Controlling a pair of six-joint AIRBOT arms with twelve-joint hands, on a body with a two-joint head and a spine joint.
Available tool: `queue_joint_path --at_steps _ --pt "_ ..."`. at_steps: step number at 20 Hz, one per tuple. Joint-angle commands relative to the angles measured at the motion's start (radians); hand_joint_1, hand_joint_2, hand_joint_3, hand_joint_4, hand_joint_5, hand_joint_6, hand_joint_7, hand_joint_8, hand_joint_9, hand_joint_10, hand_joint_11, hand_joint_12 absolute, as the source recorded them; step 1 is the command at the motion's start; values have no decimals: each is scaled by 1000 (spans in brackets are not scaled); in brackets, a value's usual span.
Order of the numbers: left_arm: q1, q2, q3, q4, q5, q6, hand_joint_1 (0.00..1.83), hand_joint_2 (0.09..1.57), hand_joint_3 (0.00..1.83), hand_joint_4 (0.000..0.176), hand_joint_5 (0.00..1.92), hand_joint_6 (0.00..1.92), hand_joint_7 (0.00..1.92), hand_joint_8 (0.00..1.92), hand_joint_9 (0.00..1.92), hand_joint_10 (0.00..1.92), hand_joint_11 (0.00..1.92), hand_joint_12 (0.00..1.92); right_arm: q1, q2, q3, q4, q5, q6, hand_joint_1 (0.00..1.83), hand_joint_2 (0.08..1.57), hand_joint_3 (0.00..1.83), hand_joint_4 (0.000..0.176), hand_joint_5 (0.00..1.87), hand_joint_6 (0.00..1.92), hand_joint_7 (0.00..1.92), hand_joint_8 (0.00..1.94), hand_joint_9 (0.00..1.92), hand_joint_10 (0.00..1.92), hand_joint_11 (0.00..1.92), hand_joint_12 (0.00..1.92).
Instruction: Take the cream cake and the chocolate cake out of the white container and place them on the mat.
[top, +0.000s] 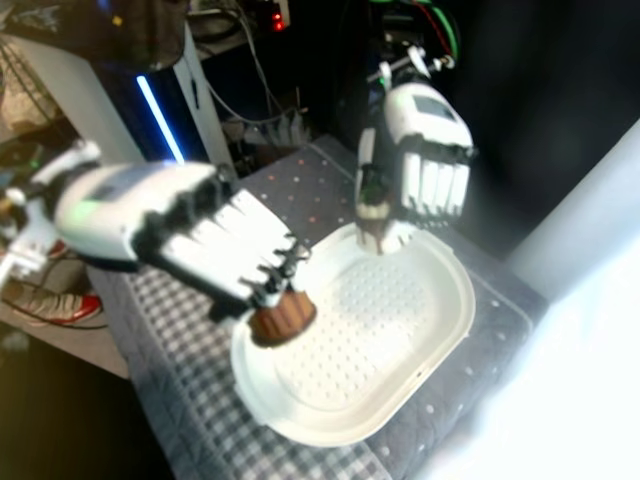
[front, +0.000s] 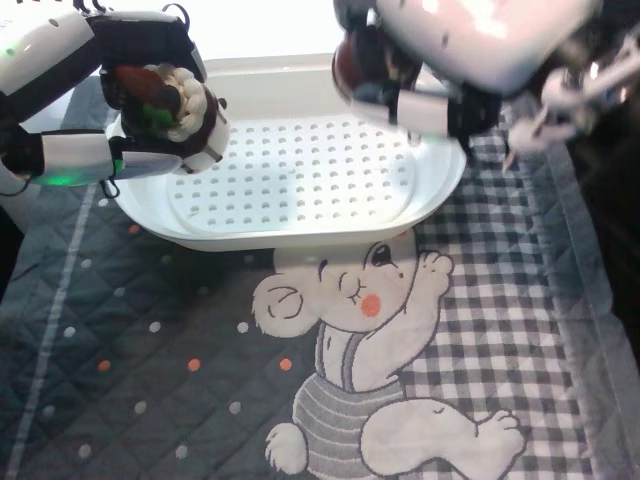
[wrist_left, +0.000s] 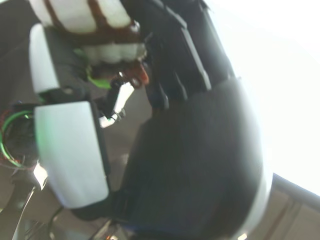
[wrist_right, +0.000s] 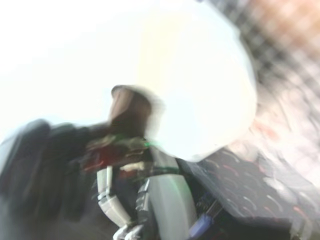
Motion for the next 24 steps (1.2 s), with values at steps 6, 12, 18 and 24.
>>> queue_joint_path --at_steps 6,12,18,24 --pt "69 113 -112 41 -346 -3 1179 1202 0 0 747 1249 895 1211 1009 687 787 1300 -54 99 -107 -63 313 -6 1259 1132 0 0 1091 665 870 1404 669 1672 625 1921" --pt "192 217 -230 41 -477 -3 1190 1188 0 0 772 1206 923 1178 1157 515 957 1204 -172 177 -207 -80 449 -2 1268 1102 0 0 945 949 1120 969 834 1389 427 1739" --pt "412 280 -362 -14 -553 -4 1174 1222 2 0 714 1250 858 1320 1016 703 864 1194 -315 183 -249 -62 454 146 1263 1094 0 0 975 936 1115 956 890 1477 743 1694" --pt "592 256 -410 -78 -569 -99 1180 1221 0 0 701 1264 878 1289 936 739 736 1270 -434 128 -283 1 421 214 1178 1126 2 0 951 1050 1164 971 1063 1293 849 1685"
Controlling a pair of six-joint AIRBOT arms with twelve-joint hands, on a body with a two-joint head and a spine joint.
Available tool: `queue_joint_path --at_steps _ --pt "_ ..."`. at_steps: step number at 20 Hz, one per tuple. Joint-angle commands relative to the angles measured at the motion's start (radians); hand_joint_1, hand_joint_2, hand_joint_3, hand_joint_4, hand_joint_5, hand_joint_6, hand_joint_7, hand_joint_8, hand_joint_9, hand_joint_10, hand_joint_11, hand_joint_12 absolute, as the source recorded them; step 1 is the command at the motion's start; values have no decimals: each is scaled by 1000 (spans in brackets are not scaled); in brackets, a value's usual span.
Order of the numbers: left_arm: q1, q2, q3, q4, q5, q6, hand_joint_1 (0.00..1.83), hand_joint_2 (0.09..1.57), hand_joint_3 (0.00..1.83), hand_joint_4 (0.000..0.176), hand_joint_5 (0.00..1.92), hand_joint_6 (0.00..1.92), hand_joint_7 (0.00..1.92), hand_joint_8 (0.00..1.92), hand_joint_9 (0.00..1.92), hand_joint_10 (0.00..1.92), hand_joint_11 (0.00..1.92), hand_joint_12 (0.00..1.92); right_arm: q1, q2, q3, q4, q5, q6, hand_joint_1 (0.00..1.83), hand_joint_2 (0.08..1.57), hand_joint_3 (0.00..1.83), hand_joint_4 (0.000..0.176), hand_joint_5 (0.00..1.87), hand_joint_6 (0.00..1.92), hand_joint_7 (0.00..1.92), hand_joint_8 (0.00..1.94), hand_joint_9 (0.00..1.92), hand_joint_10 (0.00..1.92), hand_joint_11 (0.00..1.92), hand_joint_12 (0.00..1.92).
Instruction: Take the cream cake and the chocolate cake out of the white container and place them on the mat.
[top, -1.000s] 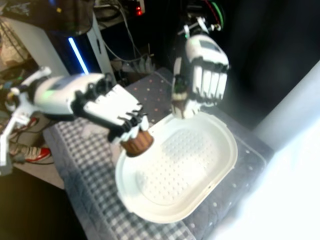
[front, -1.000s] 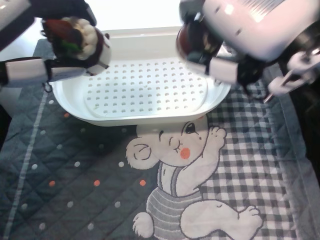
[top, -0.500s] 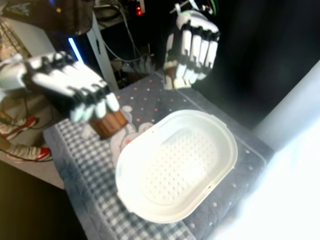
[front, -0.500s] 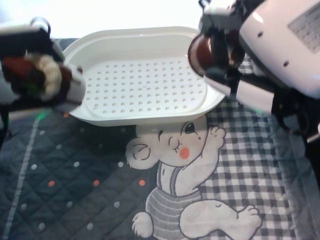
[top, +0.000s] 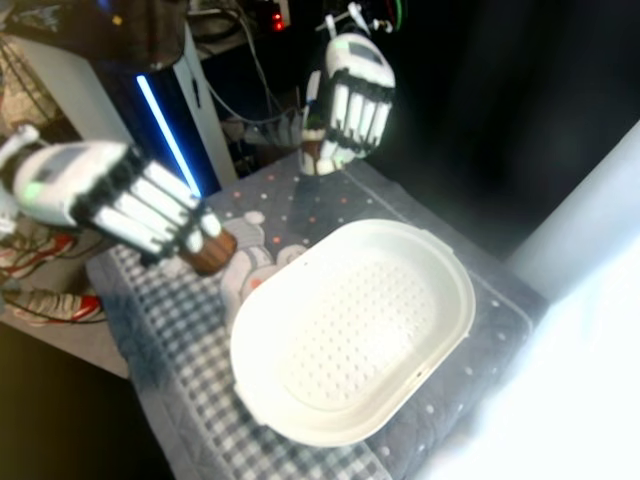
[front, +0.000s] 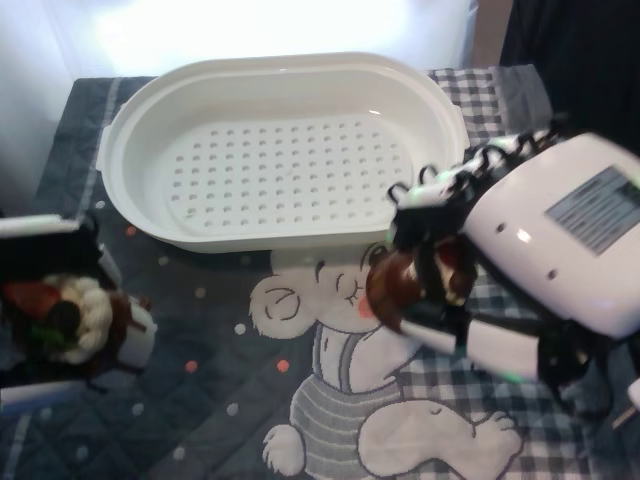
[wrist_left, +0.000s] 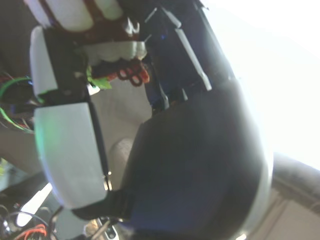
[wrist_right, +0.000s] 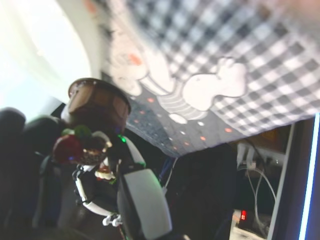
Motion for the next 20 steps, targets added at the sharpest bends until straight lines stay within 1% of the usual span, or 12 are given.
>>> queue_joint_path --at_steps 1,4,5,6,7,8,9,10,11,16,18,20 --pt "9 -12 -4 1 -128 -24 1312 1208 0 0 677 1251 824 1230 858 1266 711 1280 4 -11 -4 -44 91 22 1244 1104 0 0 984 922 1101 1021 1073 1309 853 1694" --pt "97 -58 -5 -26 -144 -92 1191 1244 0 0 633 1376 829 1306 792 1051 654 1318 -40 -45 4 -41 55 123 1268 1088 0 0 1052 783 1100 1012 1089 1314 973 1714" --pt "105 -71 -2 -27 -136 -110 925 1265 0 120 662 1427 775 731 770 707 541 1298 -50 -48 3 -41 47 142 981 1184 13 0 912 844 1051 891 1027 1131 922 1612" --pt "109 -84 5 -27 -123 -125 775 1205 0 25 575 690 748 465 704 613 441 1258 -56 -51 1 -41 34 151 823 1198 9 0 894 714 1021 808 1000 1040 849 1598" --pt "110 -99 17 -27 -108 -140 775 1205 0 25 575 690 748 465 704 613 441 1258 -59 -54 0 -41 17 153 823 1198 9 0 894 714 1021 808 1000 1040 849 1598" --pt "110 -113 30 -27 -92 -153 671 1053 0 30 571 117 666 74 593 206 208 1046 -61 -57 0 -41 3 153 603 1110 0 0 736 565 850 704 825 1000 616 1567" --pt "110 -124 40 -30 -79 -168 671 1053 0 30 571 117 666 74 593 206 208 1046 -61 -59 0 -41 -2 153 603 1110 0 0 736 565 850 704 825 1000 616 1567" --pt "110 -130 45 -32 -75 -177 616 958 0 95 480 9 527 2 484 50 44 1107 -62 -59 0 -41 -2 153 616 1024 0 0 677 364 776 523 728 872 512 1450" --pt "110 -135 49 -34 -71 -184 611 925 0 116 423 1 450 0 430 17 8 1146 -62 -59 0 -40 -3 153 533 975 0 0 669 260 762 405 694 769 467 1368" --pt "110 -147 61 -38 -71 -203 586 877 0 174 270 0 292 3 306 6 0 1193 -62 -59 1 -35 -3 153 427 899 0 0 551 33 556 82 356 617 14 1540" --pt "110 -147 62 -46 -84 -203 502 859 0 156 337 5 384 7 413 21 79 1108 -62 -57 1 -30 -2 153 456 959 0 0 567 23 591 70 380 652 58 1559" --pt "111 -141 65 -71 -125 -203 446 921 1 48 515 19 574 19 575 44 257 1007 -62 -46 2 -25 20 153 447 983 5 0 659 58 806 150 621 762 380 1525"
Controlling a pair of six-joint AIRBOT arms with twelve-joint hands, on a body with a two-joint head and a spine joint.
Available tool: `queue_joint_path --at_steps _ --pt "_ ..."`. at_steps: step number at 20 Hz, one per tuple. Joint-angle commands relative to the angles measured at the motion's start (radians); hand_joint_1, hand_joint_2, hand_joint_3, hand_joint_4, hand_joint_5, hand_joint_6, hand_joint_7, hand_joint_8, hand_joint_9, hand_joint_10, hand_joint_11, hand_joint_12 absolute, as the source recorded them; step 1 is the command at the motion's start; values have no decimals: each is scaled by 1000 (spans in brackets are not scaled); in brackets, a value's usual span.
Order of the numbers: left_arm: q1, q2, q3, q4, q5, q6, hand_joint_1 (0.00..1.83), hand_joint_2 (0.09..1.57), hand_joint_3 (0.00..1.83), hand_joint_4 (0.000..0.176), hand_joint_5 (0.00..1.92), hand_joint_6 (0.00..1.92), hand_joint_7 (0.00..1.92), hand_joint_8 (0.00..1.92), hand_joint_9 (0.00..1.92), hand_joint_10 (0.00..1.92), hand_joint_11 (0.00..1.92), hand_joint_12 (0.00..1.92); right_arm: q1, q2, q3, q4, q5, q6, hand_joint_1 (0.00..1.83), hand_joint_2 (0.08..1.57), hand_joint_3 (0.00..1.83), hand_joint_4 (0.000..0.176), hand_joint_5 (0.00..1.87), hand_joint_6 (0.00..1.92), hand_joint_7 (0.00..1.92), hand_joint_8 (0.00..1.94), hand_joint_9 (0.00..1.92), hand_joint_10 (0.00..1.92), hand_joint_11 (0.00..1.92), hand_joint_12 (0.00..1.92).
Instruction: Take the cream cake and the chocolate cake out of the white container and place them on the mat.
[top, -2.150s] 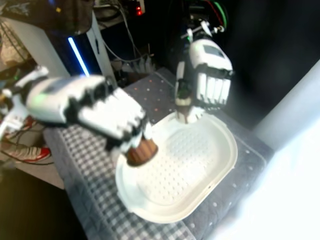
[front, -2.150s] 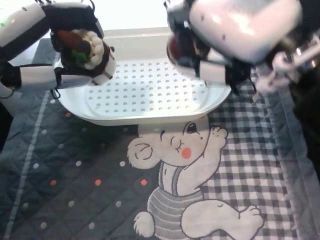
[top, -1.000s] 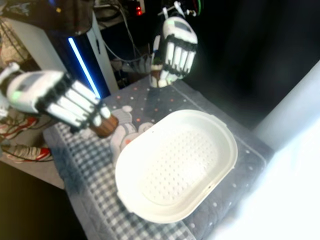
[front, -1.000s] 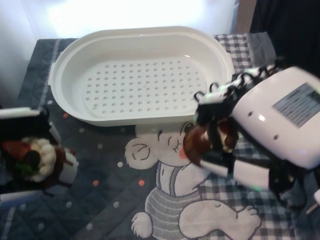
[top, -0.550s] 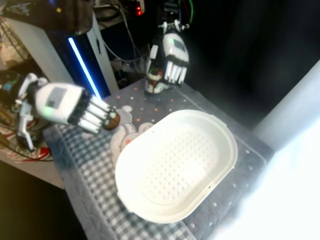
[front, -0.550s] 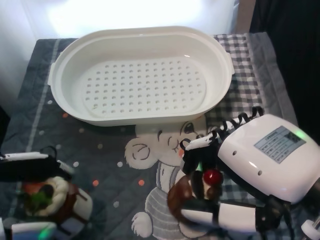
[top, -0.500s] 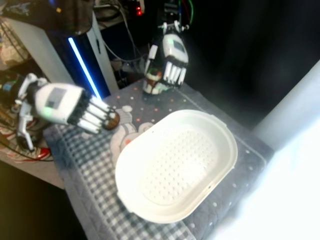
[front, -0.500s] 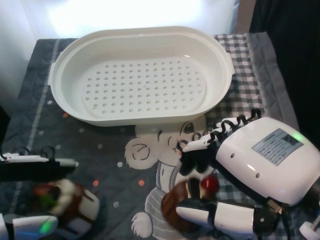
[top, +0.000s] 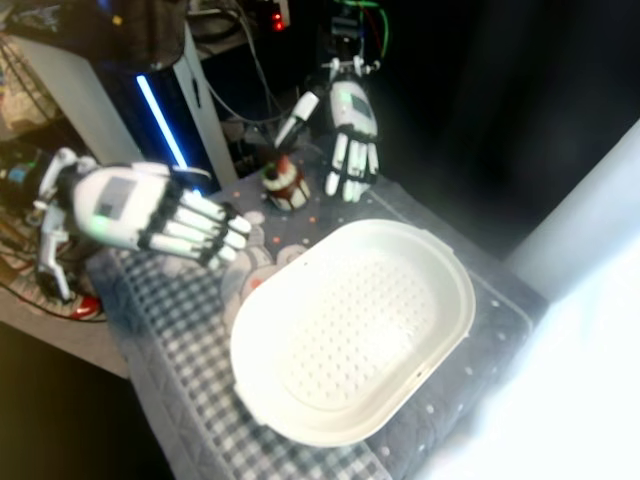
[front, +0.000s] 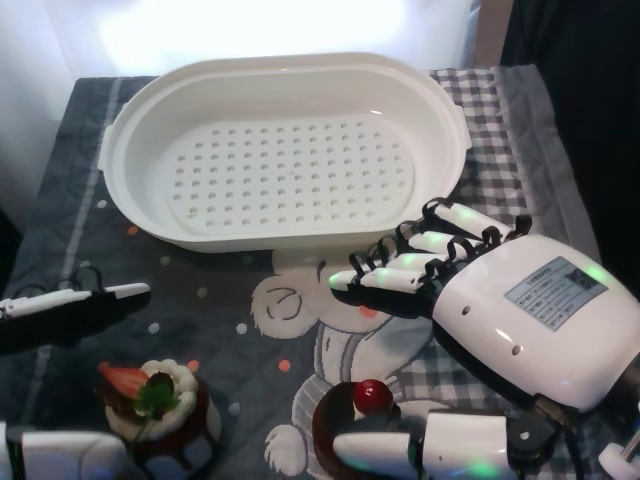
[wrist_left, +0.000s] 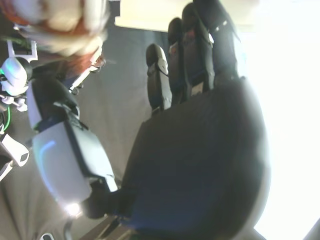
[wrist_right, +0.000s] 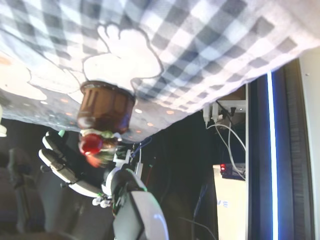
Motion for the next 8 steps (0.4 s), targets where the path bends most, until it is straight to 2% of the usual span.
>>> queue_joint_path --at_steps 1,2,4,5,6,7,8 --pt "-3 7 3 6 -154 -7 429 1003 0 16 617 25 714 31 703 77 334 1027 4 9 1 -25 146 4 408 1005 34 0 699 115 870 306 699 925 510 1553" --pt "-2 15 4 -8 -181 -3 452 1072 0 0 676 22 789 28 778 91 384 1035 3 18 2 -18 173 4 373 1014 82 0 685 211 839 531 722 1038 555 1576" --pt "7 42 3 -45 -257 20 500 1184 0 0 812 27 933 26 917 98 544 1002 3 46 12 1 252 4 436 1027 226 0 500 739 754 946 710 1237 600 1605" --pt "12 57 2 -60 -294 30 486 1203 0 0 834 18 954 15 940 75 573 969 3 55 18 6 280 4 490 988 342 0 395 917 676 1056 645 1287 542 1627" --pt "13 72 3 -76 -338 43 648 1193 1 0 856 10 973 9 975 53 638 857 4 70 27 15 322 4 519 921 391 0 323 964 626 1076 639 1267 545 1606" --pt "12 90 8 -84 -385 54 698 1171 1 0 879 6 1001 7 1010 36 702 757 4 85 32 23 383 4 606 860 425 0 266 1023 580 1101 612 1285 534 1616" --pt "9 101 11 -87 -419 57 686 1169 0 0 882 2 1027 6 1050 26 768 713 4 96 37 31 427 3 709 791 469 0 95 1110 414 1170 463 1367 427 1750"
